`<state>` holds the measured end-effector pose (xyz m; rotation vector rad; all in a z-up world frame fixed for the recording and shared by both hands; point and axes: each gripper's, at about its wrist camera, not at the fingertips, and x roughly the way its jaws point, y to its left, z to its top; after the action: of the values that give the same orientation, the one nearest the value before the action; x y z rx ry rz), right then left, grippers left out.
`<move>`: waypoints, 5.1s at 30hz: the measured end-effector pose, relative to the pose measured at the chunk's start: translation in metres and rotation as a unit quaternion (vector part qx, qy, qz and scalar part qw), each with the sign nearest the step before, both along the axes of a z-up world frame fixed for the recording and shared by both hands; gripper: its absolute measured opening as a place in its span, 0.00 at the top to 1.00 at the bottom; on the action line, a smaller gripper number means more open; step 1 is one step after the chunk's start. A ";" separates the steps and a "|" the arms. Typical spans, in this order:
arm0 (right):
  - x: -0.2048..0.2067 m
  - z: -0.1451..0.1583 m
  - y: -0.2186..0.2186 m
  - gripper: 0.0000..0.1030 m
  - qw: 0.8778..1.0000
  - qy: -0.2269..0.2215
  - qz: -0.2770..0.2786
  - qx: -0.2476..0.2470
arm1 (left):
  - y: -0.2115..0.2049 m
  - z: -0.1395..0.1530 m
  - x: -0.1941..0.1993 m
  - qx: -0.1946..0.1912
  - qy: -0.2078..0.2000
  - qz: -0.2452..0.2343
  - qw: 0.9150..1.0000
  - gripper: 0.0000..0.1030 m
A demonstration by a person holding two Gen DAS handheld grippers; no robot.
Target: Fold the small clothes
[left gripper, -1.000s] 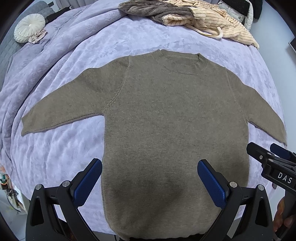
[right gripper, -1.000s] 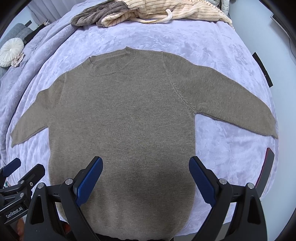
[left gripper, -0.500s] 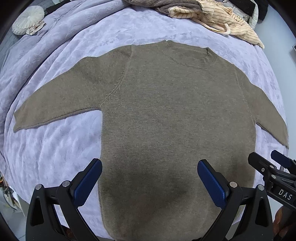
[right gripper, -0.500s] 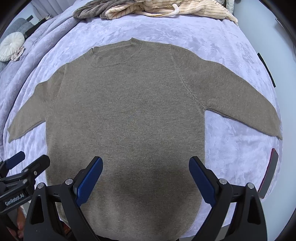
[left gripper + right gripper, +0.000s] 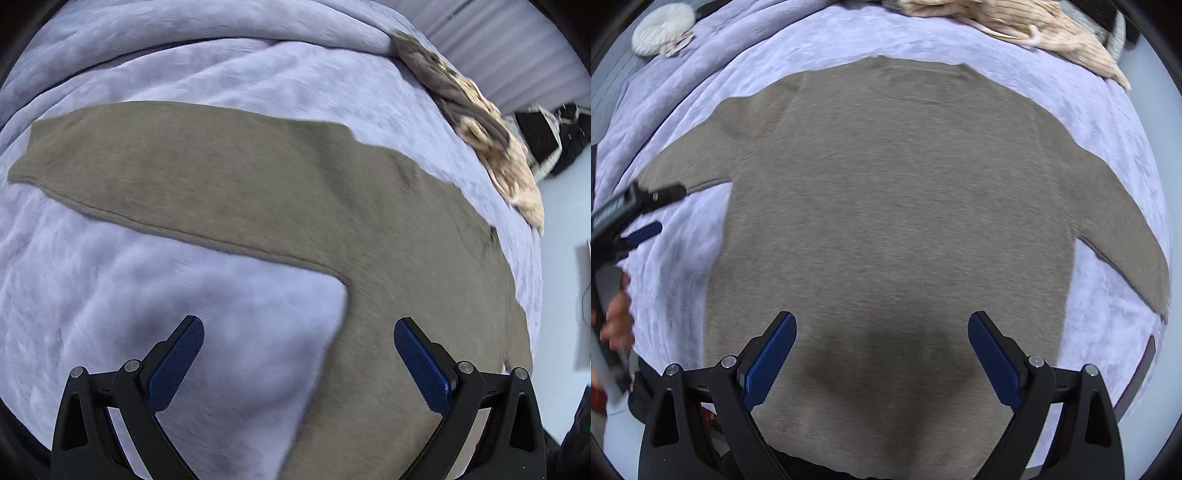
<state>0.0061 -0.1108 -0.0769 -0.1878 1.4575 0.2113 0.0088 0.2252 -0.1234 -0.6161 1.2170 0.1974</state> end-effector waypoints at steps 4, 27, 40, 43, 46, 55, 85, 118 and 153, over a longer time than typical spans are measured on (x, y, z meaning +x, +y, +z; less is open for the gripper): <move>-0.011 -0.013 0.035 0.07 1.000 0.018 0.023 0.007 | 0.090 -0.028 -0.011 -0.005 -0.018 0.100 0.995 0.00; -0.024 -0.008 0.025 0.07 0.999 0.029 0.004 0.028 | 0.066 0.062 0.041 0.077 -0.198 0.035 0.977 0.91; -0.008 -0.023 -0.074 0.07 0.997 0.032 -0.071 0.026 | -0.199 0.027 0.130 0.054 -0.176 -0.212 0.960 0.90; -0.009 -0.038 -0.093 0.07 0.996 0.039 -0.081 0.019 | -0.227 -0.004 0.130 0.067 -0.138 -0.224 0.962 0.90; -0.008 -0.047 -0.108 0.07 0.995 0.042 -0.094 0.015 | -0.235 -0.022 0.123 0.103 -0.106 -0.222 0.964 0.73; 0.035 -0.029 -0.083 0.07 0.997 -0.050 -0.048 0.013 | -0.188 0.017 0.060 0.208 -0.144 -0.183 0.950 0.20; 0.155 -0.073 -0.100 0.83 0.961 -0.075 -0.149 0.220 | -0.102 -0.052 0.059 0.277 -0.031 -0.090 0.956 0.20; 0.128 -0.067 -0.150 0.94 0.901 -0.062 -0.262 0.340 | -0.072 -0.034 0.121 0.006 -0.029 -0.187 0.982 0.88; 0.072 -0.070 -0.153 0.62 0.919 -0.025 -0.252 0.304 | -0.090 -0.009 0.065 0.164 -0.005 -0.132 0.978 0.00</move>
<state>0.0777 -0.2637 -0.1470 0.6791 1.2790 0.2240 0.0741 0.1354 -0.1321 -0.1653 1.2097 0.1660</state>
